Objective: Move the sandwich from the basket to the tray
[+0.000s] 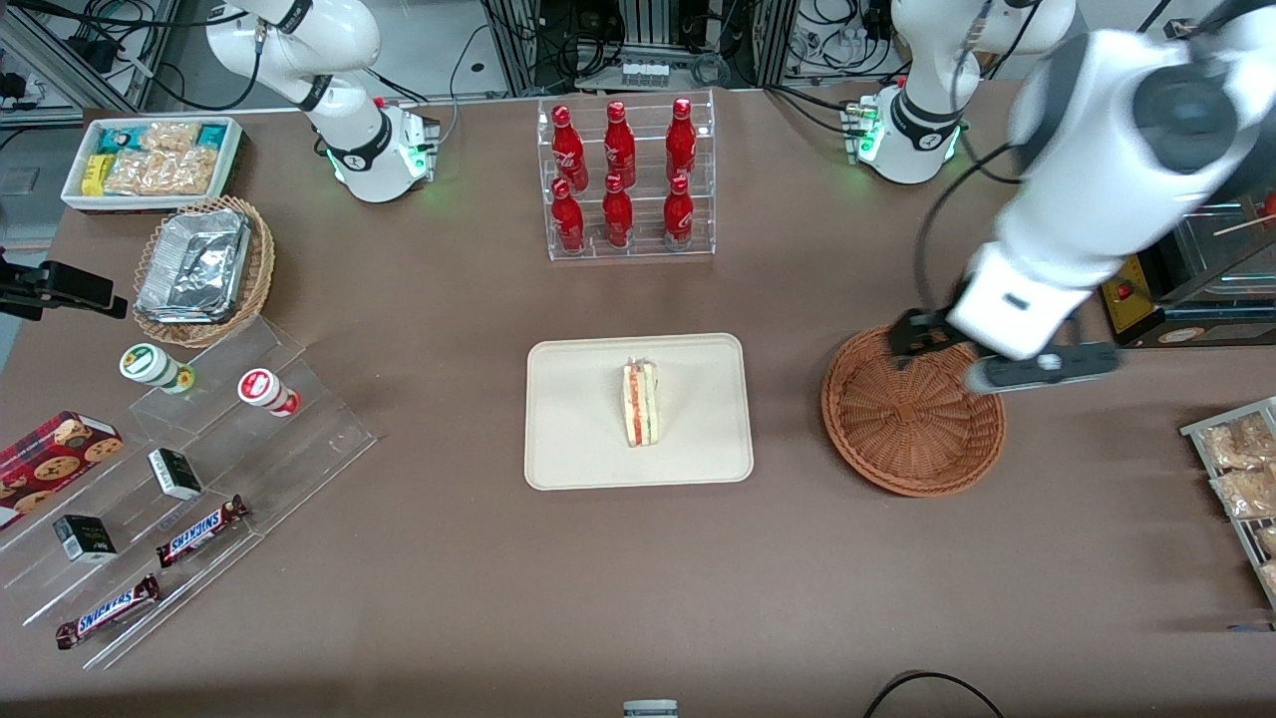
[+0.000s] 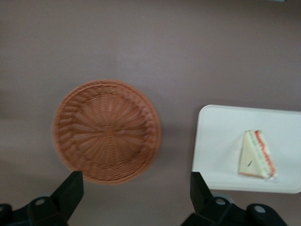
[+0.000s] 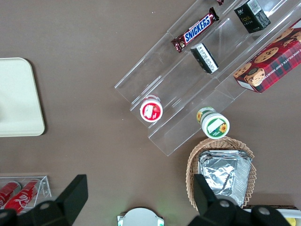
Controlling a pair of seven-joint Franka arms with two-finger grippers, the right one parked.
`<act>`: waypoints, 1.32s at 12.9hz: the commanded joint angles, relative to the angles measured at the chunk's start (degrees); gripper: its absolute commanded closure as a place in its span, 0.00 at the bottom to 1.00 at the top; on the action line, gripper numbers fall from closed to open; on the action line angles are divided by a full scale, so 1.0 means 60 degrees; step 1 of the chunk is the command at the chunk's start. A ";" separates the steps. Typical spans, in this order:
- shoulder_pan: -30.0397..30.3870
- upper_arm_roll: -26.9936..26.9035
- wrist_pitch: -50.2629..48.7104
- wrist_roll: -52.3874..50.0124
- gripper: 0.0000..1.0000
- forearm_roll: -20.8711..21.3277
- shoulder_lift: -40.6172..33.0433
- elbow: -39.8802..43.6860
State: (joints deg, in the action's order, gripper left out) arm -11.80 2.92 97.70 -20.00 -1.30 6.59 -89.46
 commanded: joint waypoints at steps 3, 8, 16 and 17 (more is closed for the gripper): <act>0.1394 0.0114 -0.1399 0.2510 0.00 -0.0092 -0.1184 -0.0325; 0.1806 0.0114 -0.1416 0.3304 0.00 0.0391 -0.1655 -0.0852; 0.1791 0.0129 -0.1488 0.3392 0.00 0.0407 -0.0747 0.0671; 0.1791 0.0114 -0.1517 0.3392 0.00 0.0422 -0.0747 0.0657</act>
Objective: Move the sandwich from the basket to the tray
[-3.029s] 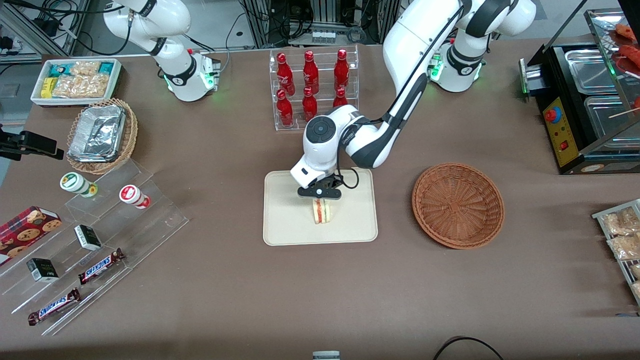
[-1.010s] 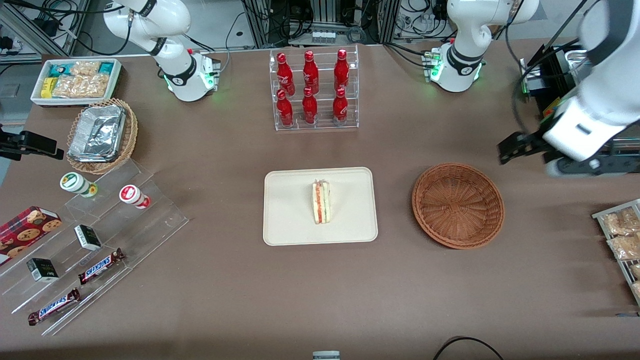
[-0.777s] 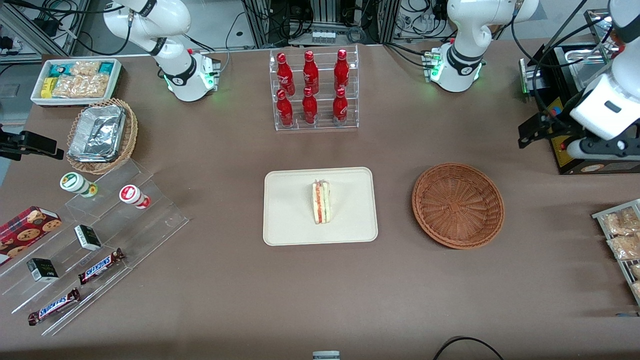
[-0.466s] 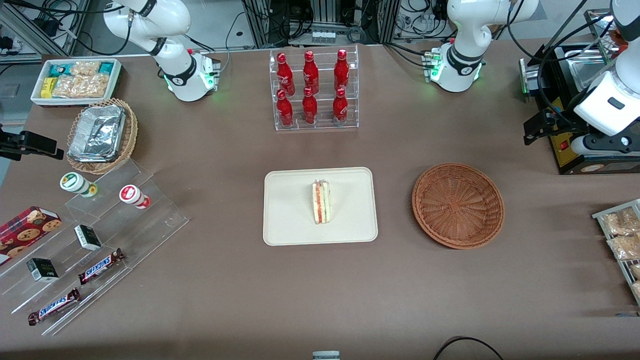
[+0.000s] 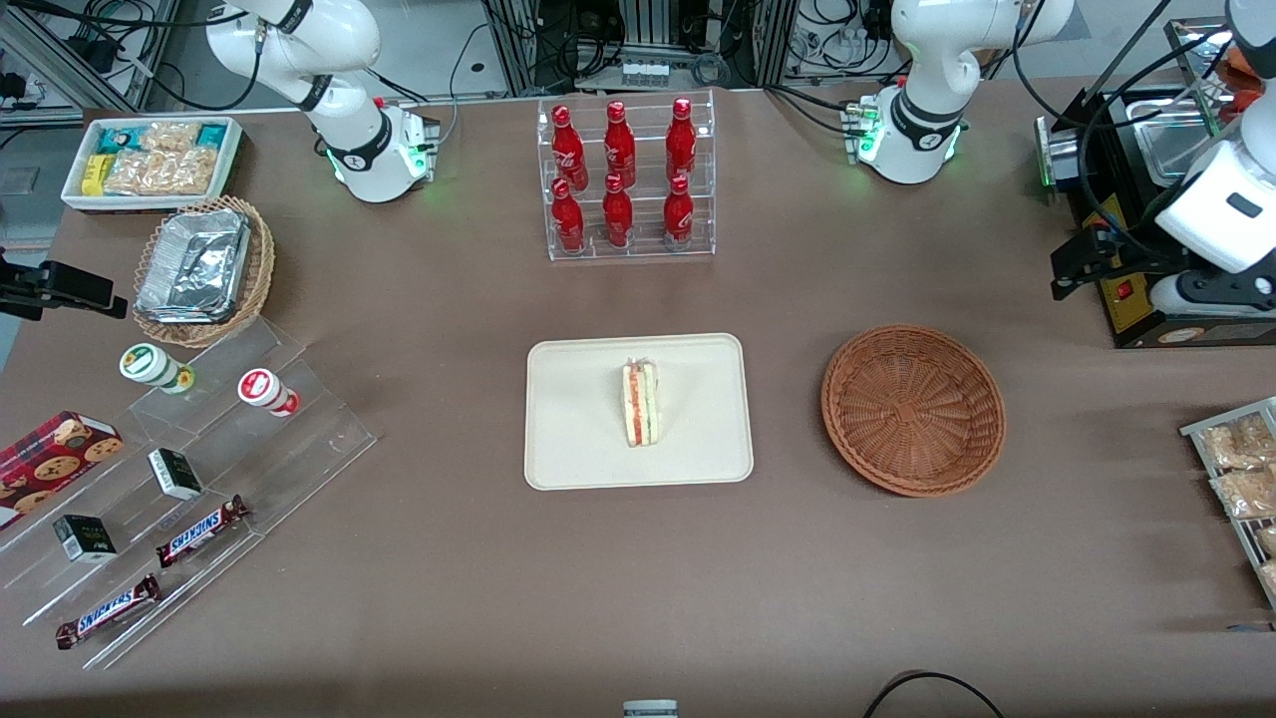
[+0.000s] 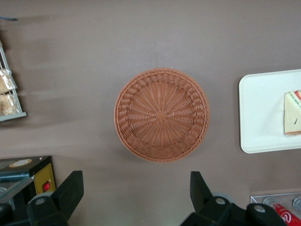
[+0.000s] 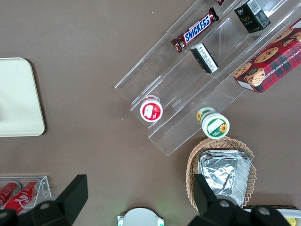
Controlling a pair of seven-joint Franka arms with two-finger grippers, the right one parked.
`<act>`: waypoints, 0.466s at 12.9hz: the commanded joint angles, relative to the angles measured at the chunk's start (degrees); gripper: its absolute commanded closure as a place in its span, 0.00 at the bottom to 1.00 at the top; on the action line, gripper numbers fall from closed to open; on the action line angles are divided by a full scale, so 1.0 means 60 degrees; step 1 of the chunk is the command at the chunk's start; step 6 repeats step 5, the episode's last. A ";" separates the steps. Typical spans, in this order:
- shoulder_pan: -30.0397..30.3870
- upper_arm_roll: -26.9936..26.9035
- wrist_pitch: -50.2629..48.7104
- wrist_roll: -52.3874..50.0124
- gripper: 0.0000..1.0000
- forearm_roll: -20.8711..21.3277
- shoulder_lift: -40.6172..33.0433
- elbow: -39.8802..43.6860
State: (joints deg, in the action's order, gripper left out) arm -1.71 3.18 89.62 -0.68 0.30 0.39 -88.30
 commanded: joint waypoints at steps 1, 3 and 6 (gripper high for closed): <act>0.0109 0.0071 -0.0186 0.0201 0.00 0.0169 0.0258 0.0435; 0.0109 0.0071 -0.0317 0.0478 0.00 0.0388 0.0170 0.0347; 0.0080 0.0071 -0.0435 0.0334 0.00 0.0404 0.0170 0.0318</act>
